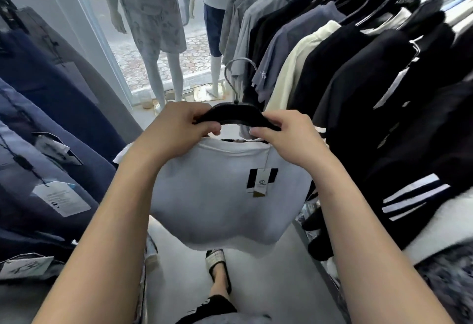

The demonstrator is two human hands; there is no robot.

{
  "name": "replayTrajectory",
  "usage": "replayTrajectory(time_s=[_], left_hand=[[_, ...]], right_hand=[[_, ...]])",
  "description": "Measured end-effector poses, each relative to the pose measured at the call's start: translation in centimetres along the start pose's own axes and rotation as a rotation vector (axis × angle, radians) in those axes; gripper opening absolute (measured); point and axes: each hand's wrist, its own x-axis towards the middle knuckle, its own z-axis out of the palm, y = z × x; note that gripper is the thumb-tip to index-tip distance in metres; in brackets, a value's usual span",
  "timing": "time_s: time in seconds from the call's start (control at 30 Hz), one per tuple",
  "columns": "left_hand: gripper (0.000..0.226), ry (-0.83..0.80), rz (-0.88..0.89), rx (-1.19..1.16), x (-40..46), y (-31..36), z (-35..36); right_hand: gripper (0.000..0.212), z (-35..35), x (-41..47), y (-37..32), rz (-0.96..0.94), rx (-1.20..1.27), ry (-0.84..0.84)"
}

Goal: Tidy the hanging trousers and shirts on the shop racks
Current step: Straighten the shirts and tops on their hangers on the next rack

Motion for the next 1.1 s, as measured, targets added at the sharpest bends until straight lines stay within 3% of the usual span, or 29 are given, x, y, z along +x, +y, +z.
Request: replayTrajectory(time_s=[0.13, 0.3, 0.53, 0.67, 0.8, 0.9, 1.1], left_hand=[[0.020, 0.050, 0.078, -0.067, 1.4, 2.5, 1.4], [0.006, 0.048, 0.201, -0.040, 3.3, 6.3, 2.7], [0.015, -0.140, 0.481, -0.045, 7.0, 11.3, 2.5], [0.007, -0.060, 0.611, -0.097, 10.8, 14.7, 4.0], [0.008, -0.074, 0.582, -0.139, 15.0, 18.0, 6.0], [0.011, -0.064, 0.587, -0.136, 17.4, 20.3, 7.9], [0.006, -0.158, 0.529, -0.348, 21.1, 23.3, 11.3]], right_hand=[[0.011, -2.7, -0.9, 0.6, 0.047, 0.023, 0.128], [0.009, -6.4, -1.8, 1.0, 0.080, -0.018, 0.274], [0.029, -12.0, -0.3, 1.8, 0.103, -0.252, 0.475], [0.040, -15.5, 0.9, 1.4, 0.207, -0.429, 0.560], [0.043, -18.3, 1.8, 1.6, 0.301, -0.339, 0.644], [0.034, -19.9, 2.0, 2.3, 0.325, -0.390, 0.661], [0.023, -20.8, 1.5, 3.9, 0.413, -0.325, 0.723]])
